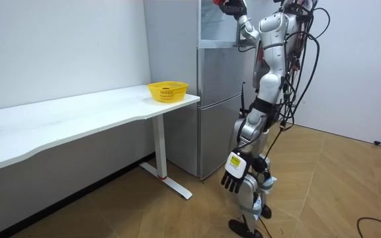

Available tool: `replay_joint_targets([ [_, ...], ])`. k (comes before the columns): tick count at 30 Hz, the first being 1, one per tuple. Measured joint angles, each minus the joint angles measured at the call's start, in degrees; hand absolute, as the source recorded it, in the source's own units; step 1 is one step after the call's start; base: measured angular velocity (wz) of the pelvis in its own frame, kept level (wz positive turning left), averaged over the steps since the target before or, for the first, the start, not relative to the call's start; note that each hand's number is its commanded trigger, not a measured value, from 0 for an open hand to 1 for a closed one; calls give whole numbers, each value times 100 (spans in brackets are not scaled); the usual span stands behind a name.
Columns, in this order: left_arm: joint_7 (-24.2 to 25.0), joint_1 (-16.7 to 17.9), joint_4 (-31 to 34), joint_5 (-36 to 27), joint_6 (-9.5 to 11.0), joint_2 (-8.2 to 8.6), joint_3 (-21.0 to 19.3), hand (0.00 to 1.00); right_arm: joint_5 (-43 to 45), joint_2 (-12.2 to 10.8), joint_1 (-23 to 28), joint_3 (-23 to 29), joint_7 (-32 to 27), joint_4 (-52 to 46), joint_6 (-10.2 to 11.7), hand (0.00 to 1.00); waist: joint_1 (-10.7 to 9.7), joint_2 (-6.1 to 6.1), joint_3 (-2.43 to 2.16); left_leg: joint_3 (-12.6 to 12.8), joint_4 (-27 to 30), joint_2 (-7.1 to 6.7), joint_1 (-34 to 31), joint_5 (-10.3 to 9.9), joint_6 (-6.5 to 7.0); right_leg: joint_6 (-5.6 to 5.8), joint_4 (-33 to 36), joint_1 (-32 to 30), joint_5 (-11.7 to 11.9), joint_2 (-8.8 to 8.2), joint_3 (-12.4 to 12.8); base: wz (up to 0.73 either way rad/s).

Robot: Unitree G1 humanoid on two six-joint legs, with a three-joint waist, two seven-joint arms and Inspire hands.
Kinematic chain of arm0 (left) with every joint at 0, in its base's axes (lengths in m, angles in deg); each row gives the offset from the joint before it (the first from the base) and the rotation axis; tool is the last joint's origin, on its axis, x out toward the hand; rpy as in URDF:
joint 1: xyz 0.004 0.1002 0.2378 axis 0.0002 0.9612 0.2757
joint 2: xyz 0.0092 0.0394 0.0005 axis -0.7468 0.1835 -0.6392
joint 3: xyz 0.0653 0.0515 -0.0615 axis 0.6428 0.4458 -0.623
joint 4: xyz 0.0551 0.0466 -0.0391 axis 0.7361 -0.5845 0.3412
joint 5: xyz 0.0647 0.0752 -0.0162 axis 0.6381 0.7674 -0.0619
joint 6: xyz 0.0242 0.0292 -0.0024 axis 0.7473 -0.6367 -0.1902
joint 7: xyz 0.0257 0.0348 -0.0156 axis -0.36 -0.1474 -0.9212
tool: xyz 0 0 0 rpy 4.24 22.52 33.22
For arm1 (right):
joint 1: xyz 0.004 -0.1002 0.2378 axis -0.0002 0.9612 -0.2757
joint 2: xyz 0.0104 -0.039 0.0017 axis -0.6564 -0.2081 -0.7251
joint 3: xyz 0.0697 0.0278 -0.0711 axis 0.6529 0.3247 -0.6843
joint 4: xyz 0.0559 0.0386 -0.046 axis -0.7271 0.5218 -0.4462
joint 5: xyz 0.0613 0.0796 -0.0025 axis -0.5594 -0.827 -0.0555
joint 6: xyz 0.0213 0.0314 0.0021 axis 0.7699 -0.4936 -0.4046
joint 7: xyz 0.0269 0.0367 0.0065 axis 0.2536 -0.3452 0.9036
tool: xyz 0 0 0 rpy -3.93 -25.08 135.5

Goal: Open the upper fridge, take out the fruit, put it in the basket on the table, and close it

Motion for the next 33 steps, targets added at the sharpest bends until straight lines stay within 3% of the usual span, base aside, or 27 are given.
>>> replay_joint_targets([
  [2,0,-43,-6,2,87,0,13,0,108,-86,1,-36,25,-213,125,100,28,-7,-4,46,-15,4,2,0,0,0,3,-28,0,4,14,-8],
  [6,18,-117,-4,6,97,-14,-9,0,452,-175,17,-86,155,-657,123,100,102,-21,-22,70,-69,13,-15,0,0,-5,21,-72,5,11,13,-3],
  [12,95,-277,-78,6,125,-35,4,0,732,-281,15,-753,832,-931,183,100,182,-113,-69,90,-102,19,5,1,-1,-5,38,-84,5,10,14,-1],
  [16,95,-383,-222,10,185,-38,1,0,826,-288,15,-981,1451,-929,166,100,321,-183,-28,69,-100,17,-1,1,-1,-5,106,-67,5,-12,-3,1],
  [19,104,-403,-340,7,188,-48,8,0,1073,-458,14,-1029,1711,-908,160,100,419,-265,9,24,-100,14,-9,0,0,-3,103,-31,4,-25,-95,9],
  [25,141,-481,-572,7,166,-45,84,0,1335,-751,10,-1513,2219,-767,114,100,633,-312,21,-92,-94,13,-81,-4,0,-4,112,-56,4,-41,-267,10],
  [29,249,-485,-662,3,168,-53,141,0,1338,-783,-79,-1622,2508,-636,105,100,781,-414,53,-265,-52,1,-135,-1,-4,-3,99,-38,3,-50,-406,17],
  [33,389,-452,-668,6,168,-63,113,0,1537,-784,-142,-1631,2544,-388,104,100,971,-498,41,-315,-12,-6,-171,0,-3,-3,101,-35,3,-56,-444,8],
])
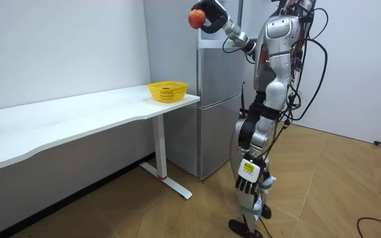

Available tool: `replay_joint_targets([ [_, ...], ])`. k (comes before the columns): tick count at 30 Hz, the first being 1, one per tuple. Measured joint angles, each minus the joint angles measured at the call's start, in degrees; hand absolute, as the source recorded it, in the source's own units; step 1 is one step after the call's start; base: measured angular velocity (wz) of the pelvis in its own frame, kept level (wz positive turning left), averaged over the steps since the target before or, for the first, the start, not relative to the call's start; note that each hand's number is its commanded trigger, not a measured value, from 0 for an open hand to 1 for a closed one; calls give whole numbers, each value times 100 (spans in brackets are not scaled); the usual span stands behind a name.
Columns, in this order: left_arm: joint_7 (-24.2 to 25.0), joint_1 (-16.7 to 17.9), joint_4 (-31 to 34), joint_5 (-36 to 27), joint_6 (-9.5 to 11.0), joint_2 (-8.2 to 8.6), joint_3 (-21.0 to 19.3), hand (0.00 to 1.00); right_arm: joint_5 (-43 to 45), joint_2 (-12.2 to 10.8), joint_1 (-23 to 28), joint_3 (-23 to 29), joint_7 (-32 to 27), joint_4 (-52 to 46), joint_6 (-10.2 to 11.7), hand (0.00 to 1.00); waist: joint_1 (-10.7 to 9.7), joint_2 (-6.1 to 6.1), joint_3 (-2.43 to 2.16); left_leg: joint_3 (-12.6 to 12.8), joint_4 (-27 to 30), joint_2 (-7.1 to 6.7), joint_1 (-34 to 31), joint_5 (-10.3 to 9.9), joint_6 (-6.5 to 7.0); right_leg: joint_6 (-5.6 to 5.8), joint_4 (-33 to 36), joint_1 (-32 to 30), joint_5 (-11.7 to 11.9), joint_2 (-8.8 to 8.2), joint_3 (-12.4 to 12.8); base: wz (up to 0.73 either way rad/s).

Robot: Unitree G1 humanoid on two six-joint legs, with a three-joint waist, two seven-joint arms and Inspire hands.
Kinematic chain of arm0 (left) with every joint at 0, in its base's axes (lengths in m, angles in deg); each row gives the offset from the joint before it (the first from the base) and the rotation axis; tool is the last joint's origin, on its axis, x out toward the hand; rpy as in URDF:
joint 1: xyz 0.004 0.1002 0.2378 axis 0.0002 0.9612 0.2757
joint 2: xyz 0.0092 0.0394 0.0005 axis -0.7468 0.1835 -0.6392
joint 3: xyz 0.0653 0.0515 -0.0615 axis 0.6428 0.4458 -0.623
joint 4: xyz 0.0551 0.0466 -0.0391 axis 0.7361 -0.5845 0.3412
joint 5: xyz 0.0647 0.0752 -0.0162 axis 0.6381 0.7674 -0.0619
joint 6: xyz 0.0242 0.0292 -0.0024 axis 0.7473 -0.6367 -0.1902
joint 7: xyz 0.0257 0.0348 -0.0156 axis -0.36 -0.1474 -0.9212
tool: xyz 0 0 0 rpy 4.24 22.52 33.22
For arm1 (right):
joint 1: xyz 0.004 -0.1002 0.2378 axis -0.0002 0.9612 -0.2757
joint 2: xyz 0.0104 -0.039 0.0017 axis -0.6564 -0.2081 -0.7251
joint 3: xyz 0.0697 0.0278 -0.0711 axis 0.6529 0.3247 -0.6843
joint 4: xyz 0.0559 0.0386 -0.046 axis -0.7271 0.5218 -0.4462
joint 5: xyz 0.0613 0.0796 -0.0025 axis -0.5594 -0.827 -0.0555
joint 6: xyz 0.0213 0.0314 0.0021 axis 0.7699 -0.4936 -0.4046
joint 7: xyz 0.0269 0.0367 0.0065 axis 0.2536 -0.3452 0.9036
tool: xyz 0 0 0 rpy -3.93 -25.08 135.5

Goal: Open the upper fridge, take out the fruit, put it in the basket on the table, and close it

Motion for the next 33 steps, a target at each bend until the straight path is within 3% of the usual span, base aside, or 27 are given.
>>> replay_joint_targets([
  [5,217,-50,51,-5,-11,-34,8,0,234,1,-189,-465,174,609,-260,100,151,-40,14,-83,15,-6,-14,-2,0,1,-13,44,0,-8,-108,9],
  [12,212,-82,-2,1,-65,-95,-13,0,227,4,-186,-710,262,1629,-287,100,306,-113,35,-179,24,-21,-46,4,-4,1,-13,45,-1,-11,-131,5],
  [16,208,-80,13,4,-68,-189,-44,0,324,9,-186,-721,249,2316,-317,100,445,-269,10,-283,33,-42,-113,5,-4,7,-12,37,-5,-29,-229,12],
  [23,190,-152,2,6,-90,-396,12,0,330,9,-383,-1029,119,3172,-316,100,627,-525,56,-508,137,-87,-214,5,-3,10,-7,61,-6,-69,-440,16],
  [33,228,-126,106,9,-210,-460,6,0,401,10,-414,-1117,-59,3963,-320,100,906,-564,74,-528,284,-105,-559,-5,5,11,-3,-154,-6,-92,-584,5],
])
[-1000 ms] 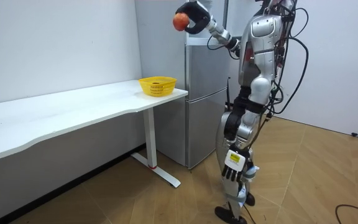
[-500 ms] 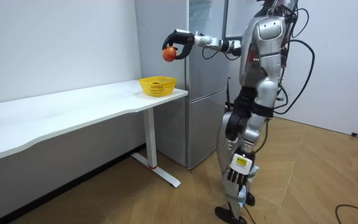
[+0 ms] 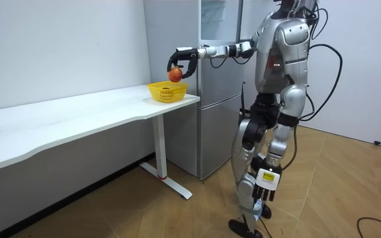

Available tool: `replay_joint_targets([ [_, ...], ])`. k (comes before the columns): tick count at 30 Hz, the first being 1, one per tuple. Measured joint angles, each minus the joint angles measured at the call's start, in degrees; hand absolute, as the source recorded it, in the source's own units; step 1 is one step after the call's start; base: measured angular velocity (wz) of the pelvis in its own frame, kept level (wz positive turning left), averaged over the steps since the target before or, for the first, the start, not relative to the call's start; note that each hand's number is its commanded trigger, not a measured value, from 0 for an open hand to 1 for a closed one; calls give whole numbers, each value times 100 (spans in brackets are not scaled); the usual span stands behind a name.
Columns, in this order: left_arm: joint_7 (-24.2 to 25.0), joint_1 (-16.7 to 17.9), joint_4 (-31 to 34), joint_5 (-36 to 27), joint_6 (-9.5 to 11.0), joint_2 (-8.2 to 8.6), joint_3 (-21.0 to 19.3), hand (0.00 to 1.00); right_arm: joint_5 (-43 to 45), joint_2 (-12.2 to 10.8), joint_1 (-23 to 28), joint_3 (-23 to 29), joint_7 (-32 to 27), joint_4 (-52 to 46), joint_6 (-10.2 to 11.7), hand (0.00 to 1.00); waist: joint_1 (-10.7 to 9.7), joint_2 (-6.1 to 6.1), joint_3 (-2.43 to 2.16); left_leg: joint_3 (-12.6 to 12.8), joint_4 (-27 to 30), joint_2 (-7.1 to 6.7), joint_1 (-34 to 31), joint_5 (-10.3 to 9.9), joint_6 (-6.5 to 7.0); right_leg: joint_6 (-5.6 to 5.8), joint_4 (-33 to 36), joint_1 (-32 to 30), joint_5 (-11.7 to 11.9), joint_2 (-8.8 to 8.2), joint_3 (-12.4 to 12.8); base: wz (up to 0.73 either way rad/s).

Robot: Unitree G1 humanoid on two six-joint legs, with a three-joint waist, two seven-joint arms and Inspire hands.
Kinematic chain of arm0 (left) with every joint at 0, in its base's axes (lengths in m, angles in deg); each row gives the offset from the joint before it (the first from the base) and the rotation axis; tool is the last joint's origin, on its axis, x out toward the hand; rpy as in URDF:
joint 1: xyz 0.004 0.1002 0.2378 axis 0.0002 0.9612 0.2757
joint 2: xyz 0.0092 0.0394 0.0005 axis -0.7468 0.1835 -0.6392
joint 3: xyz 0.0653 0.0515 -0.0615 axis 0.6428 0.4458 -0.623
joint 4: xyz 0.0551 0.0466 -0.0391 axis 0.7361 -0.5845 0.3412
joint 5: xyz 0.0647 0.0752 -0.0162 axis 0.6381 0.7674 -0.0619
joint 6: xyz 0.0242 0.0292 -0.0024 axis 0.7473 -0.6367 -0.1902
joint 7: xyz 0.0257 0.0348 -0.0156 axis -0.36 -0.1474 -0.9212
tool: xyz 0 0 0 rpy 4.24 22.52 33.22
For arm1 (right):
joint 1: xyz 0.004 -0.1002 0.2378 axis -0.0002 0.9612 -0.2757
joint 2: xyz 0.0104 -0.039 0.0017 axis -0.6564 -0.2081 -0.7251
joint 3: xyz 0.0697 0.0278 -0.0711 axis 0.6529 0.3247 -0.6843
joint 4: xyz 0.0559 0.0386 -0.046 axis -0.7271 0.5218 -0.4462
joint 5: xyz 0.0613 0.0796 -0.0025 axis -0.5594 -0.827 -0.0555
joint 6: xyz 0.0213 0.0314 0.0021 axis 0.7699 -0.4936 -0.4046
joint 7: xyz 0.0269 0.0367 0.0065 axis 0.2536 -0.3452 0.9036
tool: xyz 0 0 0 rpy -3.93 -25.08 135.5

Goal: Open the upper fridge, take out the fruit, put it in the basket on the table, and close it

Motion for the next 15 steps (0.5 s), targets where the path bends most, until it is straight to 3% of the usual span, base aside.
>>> replay_joint_targets([
  [7,8,-22,32,2,-2,-5,5,0,6,57,-483,-198,-127,775,-27,100,10,-20,1,-2,39,1,-151,6,-9,0,-2,-109,0,-1,-35,1],
  [13,17,28,152,4,-9,-13,-5,0,-2,107,-488,-208,-199,782,-34,100,16,-87,14,-25,35,0,-165,5,-9,0,-32,-102,0,4,-69,1],
  [14,17,27,176,1,-9,-14,-5,0,-11,140,-488,-217,-203,803,-32,78,16,-95,16,-39,38,-1,-163,5,-9,0,-35,-91,0,4,-76,5],
  [15,17,25,187,-1,-9,-14,-5,0,-18,153,-488,-217,-207,823,-32,63,15,-98,18,-45,42,-1,-161,5,-9,0,-35,-87,0,4,-76,6],
])
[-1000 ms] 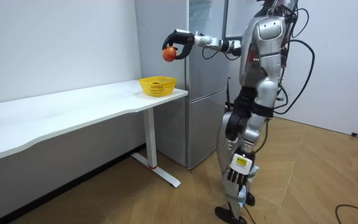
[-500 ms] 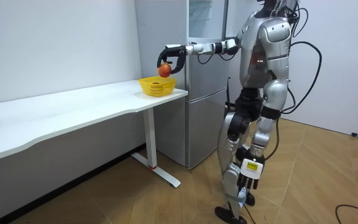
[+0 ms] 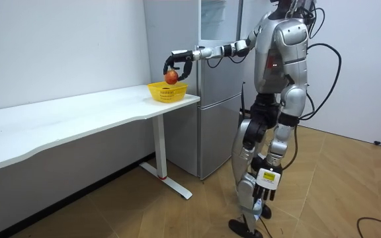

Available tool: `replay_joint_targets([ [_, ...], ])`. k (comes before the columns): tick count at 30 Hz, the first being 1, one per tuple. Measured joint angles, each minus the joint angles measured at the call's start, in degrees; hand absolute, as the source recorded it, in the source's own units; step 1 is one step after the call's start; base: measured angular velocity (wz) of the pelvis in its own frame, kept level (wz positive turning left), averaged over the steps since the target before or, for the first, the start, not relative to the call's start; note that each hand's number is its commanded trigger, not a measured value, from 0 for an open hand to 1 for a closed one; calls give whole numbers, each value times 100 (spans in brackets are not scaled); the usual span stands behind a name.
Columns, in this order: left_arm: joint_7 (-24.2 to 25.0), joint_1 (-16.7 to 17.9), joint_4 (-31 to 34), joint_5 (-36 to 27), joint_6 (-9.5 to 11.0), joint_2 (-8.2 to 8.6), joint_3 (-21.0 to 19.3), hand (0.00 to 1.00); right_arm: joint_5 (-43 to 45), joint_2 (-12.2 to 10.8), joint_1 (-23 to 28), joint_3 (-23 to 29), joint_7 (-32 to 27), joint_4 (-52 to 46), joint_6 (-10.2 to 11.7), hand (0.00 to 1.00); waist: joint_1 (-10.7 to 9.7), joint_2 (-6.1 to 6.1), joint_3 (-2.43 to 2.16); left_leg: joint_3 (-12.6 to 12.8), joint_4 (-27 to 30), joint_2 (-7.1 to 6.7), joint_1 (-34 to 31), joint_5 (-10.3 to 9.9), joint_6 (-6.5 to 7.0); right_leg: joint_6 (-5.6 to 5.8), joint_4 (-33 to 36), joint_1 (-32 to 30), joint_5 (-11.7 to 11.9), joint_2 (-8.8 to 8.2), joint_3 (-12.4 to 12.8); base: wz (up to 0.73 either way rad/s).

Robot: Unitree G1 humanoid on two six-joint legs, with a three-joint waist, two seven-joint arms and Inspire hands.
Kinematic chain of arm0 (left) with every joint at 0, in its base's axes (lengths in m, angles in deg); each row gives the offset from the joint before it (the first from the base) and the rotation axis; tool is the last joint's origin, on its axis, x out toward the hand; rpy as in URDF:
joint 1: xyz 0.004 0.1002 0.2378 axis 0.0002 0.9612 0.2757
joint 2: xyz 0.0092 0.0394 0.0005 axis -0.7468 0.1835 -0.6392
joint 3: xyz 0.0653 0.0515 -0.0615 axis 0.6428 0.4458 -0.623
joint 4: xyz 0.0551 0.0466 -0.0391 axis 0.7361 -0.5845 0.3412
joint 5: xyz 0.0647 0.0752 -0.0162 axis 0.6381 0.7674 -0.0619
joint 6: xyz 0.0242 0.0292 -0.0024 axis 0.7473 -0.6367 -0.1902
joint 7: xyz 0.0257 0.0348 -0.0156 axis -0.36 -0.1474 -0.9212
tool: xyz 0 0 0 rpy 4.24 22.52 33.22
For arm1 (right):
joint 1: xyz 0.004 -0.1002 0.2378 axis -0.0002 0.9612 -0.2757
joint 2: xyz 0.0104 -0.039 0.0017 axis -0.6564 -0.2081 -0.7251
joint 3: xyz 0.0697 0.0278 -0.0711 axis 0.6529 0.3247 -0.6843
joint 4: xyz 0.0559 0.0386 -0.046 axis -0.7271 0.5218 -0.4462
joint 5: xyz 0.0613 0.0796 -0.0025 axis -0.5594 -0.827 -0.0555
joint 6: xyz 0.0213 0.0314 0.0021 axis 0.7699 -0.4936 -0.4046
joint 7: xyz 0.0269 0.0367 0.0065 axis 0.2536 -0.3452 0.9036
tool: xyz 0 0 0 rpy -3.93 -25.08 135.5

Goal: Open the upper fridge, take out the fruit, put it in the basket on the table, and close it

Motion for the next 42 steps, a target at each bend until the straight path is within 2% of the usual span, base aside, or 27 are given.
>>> replay_joint_targets([
  [1,-2,4,43,-1,0,-4,4,0,-7,12,-1,0,-29,70,2,0,-1,-10,3,-14,14,0,1,0,0,0,-3,5,0,0,-1,6],
  [10,-7,41,243,1,-19,-29,6,0,-299,60,-4,1,-51,349,-11,0,-12,16,29,-75,-17,-26,5,-1,0,1,-79,65,1,6,-4,3],
  [22,-7,295,570,-3,-133,-21,7,0,-871,118,-4,1,-84,350,-26,0,-14,87,-1,-72,-10,-30,27,0,1,1,-77,81,1,2,8,0],
  [33,-25,310,621,-1,-147,-20,9,0,-954,117,-4,1,-84,352,-92,0,-19,93,-5,-57,-8,-31,49,1,1,1,-75,86,1,5,52,-1],
  [39,-23,321,619,2,-149,-18,5,0,-1029,117,-4,11,-83,299,-97,0,-87,108,-8,-60,-2,-35,75,0,3,1,-67,109,1,2,58,0],
  [42,-24,386,604,5,-153,-4,5,0,-1025,118,-2,44,-91,2,-126,0,-197,148,-13,-64,7,-38,85,-1,3,1,-66,117,1,1,58,0],
])
